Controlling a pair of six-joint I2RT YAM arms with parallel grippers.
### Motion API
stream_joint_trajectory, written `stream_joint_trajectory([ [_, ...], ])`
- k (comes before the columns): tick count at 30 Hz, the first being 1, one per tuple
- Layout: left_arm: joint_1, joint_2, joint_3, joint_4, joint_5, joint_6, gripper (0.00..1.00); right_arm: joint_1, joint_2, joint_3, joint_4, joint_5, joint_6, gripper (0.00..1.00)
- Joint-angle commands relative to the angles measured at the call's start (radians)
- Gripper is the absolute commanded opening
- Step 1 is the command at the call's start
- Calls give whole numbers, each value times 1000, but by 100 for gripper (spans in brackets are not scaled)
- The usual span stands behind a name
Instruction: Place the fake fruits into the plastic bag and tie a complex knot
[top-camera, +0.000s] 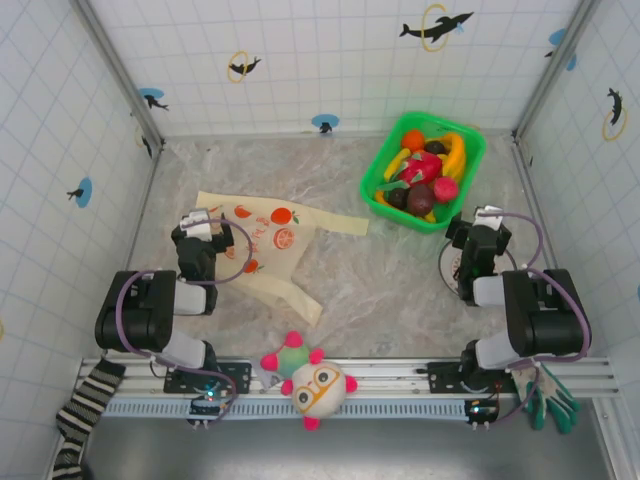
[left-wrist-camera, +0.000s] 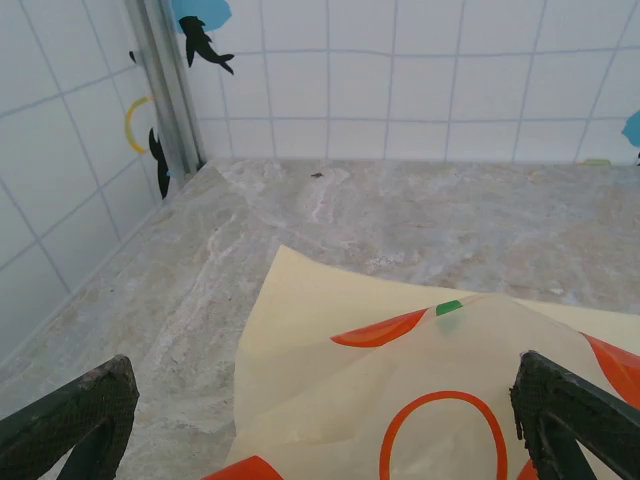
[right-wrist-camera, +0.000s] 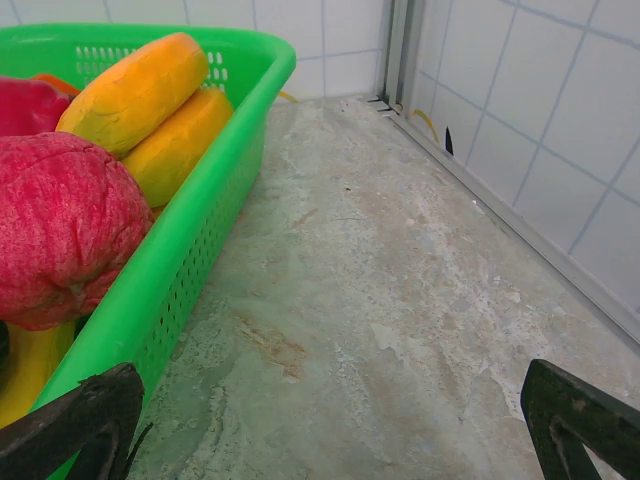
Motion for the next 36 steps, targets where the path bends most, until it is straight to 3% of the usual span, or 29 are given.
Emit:
stream_joint_trajectory([
  [1, 4, -2, 16, -2, 9, -13, 98, 7, -5, 17, 49, 14, 0, 100],
  [23, 3, -6, 17, 3, 16, -12, 98, -13, -19, 12, 60, -8, 15, 100],
  [25, 3, -52, 62, -107, 46, 2, 98, -13, -74, 18, 1, 14, 17, 100],
  [30, 3, -263, 337, -671, 40, -44, 98, -14, -329, 105, -385, 36, 93, 100],
  [34, 3, -339, 552, -986, 105, -187, 97, -16, -488, 185, -625, -82, 209, 100],
  [36, 0, -348, 655, -1138, 206, -291, 94, -16, -550, 224, -716, -157, 280, 100],
])
